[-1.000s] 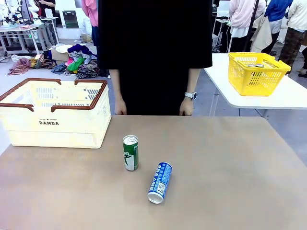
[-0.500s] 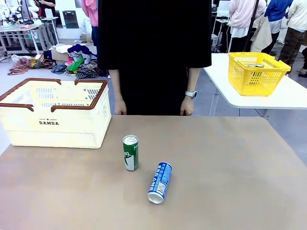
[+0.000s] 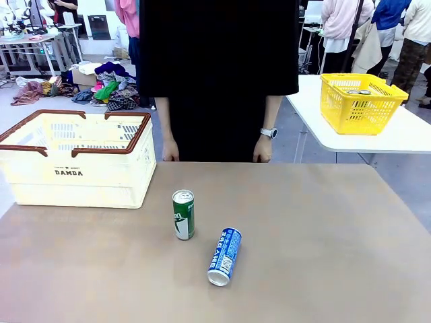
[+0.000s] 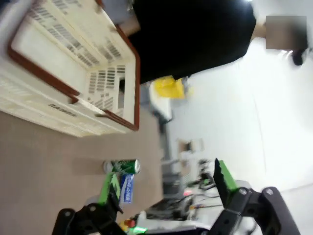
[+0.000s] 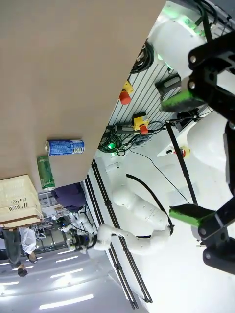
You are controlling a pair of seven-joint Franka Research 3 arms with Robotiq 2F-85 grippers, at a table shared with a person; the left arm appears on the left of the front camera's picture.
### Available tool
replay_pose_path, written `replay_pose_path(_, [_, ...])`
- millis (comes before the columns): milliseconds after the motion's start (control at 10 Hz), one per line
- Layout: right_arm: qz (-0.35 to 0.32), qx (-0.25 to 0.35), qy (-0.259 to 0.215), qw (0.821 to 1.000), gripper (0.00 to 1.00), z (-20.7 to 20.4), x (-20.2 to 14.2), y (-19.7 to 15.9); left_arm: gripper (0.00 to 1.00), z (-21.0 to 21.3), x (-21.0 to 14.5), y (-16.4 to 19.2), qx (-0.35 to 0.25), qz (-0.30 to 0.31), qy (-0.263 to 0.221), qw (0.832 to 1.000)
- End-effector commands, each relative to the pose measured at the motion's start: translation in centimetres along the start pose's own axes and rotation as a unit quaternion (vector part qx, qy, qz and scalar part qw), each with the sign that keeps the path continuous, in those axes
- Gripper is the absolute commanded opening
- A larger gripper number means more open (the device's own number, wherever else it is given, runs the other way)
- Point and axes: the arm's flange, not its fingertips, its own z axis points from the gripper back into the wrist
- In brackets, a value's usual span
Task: Place the drinks into the Shopping basket.
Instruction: Pick up one drink and place it into the Shopping basket.
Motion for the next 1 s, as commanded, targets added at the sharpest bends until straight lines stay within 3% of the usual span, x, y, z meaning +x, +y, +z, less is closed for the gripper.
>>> replay_pose_path(0, [-0.008,0.003,-0.001,1.000,1.00,0.3,-0.2,0.5,1.00,-5.9,-1.4,-8.7,0.086,-0.089,0.107,0.987])
replay_pose_path(200, [-0.008,0.003,-0.001,1.000,1.00,0.3,-0.2,0.5,1.00,-15.3,-4.9,-12.1,0.155,-0.175,0.232,0.944])
replay_pose_path(300, [-0.008,0.003,-0.001,1.000,1.00,0.3,-0.2,0.5,1.00,-21.2,-7.9,-12.4,0.217,-0.222,0.275,0.910])
replay_pose_path(400, [-0.008,0.003,-0.001,1.000,1.00,0.3,-0.2,0.5,1.00,-25.9,-11.3,-12.2,0.239,-0.263,0.323,0.877])
replay_pose_path(600, [-0.008,0.003,-0.001,1.000,1.00,0.3,-0.2,0.5,1.00,-32.0,-18.3,-11.2,0.287,-0.328,0.386,0.813])
replay_pose_path(800, [-0.008,0.003,-0.001,1.000,1.00,0.3,-0.2,0.5,1.00,-34.4,-23.0,-9.7,0.292,-0.360,0.384,0.799])
replay_pose_path(900, [-0.008,0.003,-0.001,1.000,1.00,0.3,-0.2,0.5,1.00,-34.4,-23.0,-9.4,0.290,-0.358,0.382,0.801])
